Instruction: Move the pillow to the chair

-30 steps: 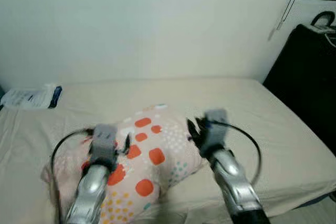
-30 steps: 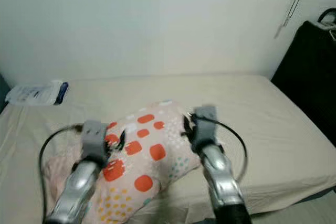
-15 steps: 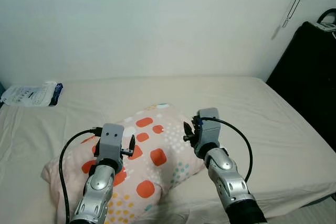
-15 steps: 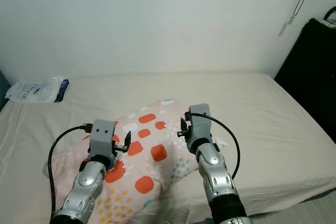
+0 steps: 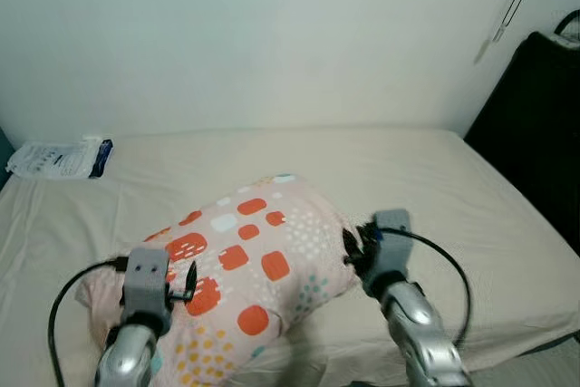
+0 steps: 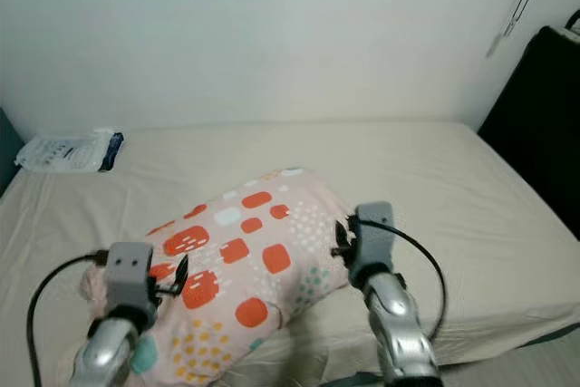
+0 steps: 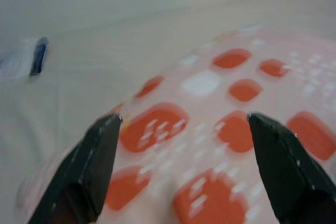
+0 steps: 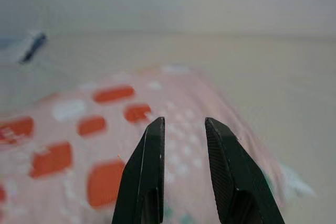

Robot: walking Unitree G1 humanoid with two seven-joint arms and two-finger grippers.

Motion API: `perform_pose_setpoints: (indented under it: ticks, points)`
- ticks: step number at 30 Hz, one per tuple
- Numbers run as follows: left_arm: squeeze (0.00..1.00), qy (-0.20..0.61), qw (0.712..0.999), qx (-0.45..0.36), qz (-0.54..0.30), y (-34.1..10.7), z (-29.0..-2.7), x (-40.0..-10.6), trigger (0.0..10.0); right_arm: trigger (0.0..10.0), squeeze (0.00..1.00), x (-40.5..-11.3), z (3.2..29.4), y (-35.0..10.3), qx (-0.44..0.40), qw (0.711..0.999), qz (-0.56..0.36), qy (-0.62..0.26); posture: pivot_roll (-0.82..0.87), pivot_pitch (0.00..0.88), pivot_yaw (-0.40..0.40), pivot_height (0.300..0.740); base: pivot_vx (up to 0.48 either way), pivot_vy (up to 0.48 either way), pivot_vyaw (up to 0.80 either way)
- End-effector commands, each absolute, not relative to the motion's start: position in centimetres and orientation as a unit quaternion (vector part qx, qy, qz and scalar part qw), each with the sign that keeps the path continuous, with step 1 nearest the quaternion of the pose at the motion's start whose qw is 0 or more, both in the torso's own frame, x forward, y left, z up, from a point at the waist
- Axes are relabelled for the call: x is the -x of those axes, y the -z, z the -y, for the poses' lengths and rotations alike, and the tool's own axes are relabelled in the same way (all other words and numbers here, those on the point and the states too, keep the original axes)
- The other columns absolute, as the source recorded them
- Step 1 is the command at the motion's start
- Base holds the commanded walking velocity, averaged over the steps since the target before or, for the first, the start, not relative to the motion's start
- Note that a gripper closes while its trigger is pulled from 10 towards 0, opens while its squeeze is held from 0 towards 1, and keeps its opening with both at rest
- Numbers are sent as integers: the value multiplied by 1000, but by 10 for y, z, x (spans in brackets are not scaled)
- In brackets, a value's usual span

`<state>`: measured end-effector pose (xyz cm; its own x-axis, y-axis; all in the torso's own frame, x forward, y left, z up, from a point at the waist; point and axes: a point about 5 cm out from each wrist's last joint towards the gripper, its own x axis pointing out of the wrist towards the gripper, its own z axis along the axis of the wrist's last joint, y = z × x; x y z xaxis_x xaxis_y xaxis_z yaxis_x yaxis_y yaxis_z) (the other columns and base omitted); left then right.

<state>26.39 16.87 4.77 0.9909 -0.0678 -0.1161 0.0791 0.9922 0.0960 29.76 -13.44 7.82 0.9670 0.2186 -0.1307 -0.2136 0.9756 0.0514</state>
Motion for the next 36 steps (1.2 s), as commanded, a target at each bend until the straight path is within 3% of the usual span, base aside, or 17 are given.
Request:
perform_pose_setpoints:
  ticks: [1,7,12,22,29,36]
  points:
    - [0,41,996,-50,-64,-45,-153,-274,10000,10000,0,-303,130,-75,-14,992,-74,-103,86,0,-75,740,0,0,0]
    - [0,54,997,-32,-48,-57,-135,-289,10000,10000,0,-311,121,-83,-7,991,-66,-116,66,0,-57,740,0,0,0]
    - [0,61,997,25,-45,-58,-130,-285,10000,10000,0,-298,135,-78,-1,991,-79,-110,85,0,-80,740,0,0,0]
    - [0,40,999,28,-21,-79,-120,-320,10000,10000,0,-285,141,-80,0,991,-58,-119,107,0,-127,740,0,0,0]
    - [0,28,999,22,-28,-70,-131,-310,10000,10000,0,-277,148,-73,-1,991,-68,-111,97,0,-120,740,0,0,0]
    - [0,26,998,18,-46,-58,-135,-298,10000,10000,0,-292,136,-82,-15,994,-53,-97,87,0,-104,740,0,0,0]
